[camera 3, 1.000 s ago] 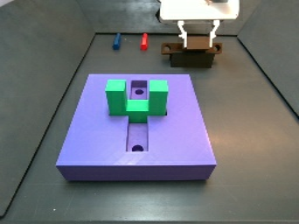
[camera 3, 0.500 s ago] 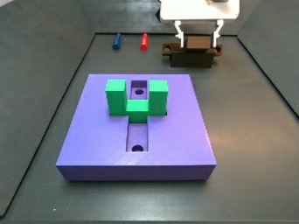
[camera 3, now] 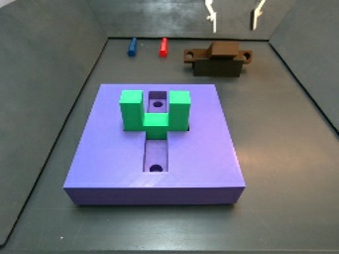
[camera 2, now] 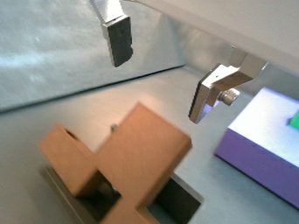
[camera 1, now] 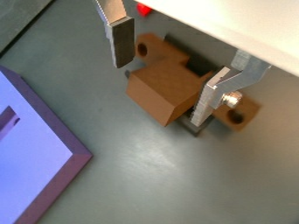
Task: Pick up the brown object. Move up. Place the brown object on the fixture. Regrasp the brown object. Move to above the board. Insert the brown object.
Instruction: Regrasp the brown object.
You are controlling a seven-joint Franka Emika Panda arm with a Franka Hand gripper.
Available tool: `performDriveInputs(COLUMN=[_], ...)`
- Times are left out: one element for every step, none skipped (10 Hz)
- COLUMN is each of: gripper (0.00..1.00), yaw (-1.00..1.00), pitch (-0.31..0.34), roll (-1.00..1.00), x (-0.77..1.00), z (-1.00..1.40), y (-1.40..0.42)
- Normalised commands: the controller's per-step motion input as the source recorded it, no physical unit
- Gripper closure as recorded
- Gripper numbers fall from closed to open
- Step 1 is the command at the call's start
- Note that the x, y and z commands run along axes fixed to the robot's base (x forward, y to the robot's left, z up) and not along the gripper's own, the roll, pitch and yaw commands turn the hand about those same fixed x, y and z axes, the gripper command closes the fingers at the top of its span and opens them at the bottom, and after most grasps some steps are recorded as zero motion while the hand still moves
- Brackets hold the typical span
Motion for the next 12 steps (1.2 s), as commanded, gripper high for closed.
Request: performDriveInputs(gripper=[0.00, 0.00, 0.00, 0.00, 0.00, 0.00, 0.00, 0.00, 0.00, 0.00, 0.00, 0.00], yaw=[0.18, 0.20, 0.21, 0.22, 0.22, 0.21, 0.14, 0.13, 0.13, 0.13, 0.13, 0.13], pitch=[-0.094, -0.060, -0.043, -0.066, -0.060, -0.060, -0.029, 0.000, 0.000, 0.000, 0.000, 0.000], roll=[1.00, 1.00, 1.00, 1.00, 1.00, 1.00, 1.00, 1.00, 1.00, 1.00, 1.00, 1.00], x=[0.17, 0.18, 0.17, 0.20, 0.20, 0.20, 0.21, 0.17, 0.15, 0.10, 0.09, 0.10], z=[0.08, 0.07, 0.06, 0.07, 0.07, 0.07, 0.07, 0.06, 0.06, 0.05, 0.05, 0.05], y=[-0.10, -0.09, -0.09, -0.09, -0.09, -0.09, -0.13, -0.14, -0.14, -0.15, -0.15, -0.15])
